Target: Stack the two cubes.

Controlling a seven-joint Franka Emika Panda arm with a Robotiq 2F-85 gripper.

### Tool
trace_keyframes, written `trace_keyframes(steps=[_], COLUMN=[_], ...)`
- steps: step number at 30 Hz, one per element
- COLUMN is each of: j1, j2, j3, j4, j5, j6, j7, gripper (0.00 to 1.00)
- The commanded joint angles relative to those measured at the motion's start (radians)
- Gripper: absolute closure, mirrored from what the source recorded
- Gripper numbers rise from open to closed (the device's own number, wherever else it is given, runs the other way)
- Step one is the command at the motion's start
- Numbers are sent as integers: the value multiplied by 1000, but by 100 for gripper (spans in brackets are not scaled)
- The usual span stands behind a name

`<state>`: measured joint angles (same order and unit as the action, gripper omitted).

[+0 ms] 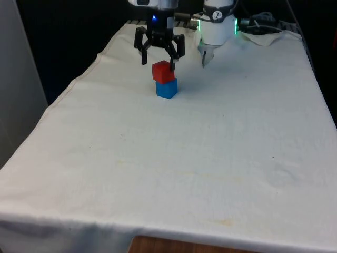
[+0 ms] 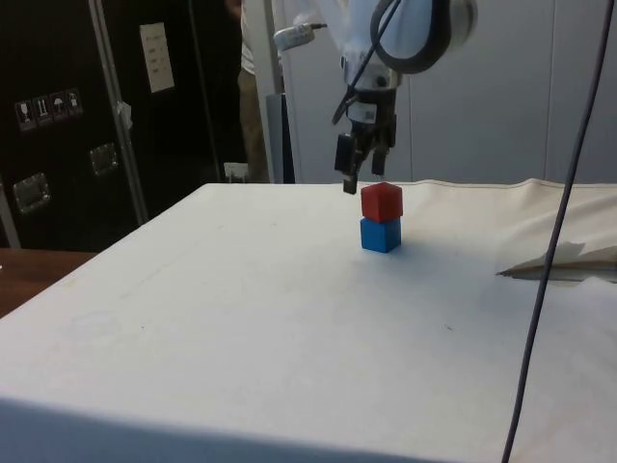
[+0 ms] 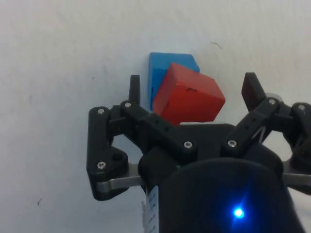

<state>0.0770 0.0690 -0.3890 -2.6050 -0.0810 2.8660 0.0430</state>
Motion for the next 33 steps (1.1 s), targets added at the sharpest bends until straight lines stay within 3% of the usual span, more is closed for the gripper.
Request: trace_keyframes(steps=[1, 33], j1=[2, 18], j2=[-2, -58], j3=[1, 46], j4=[13, 151], j5=[-5, -5], j6=[-20, -189], j7=[-1, -68], gripper=[0, 0])
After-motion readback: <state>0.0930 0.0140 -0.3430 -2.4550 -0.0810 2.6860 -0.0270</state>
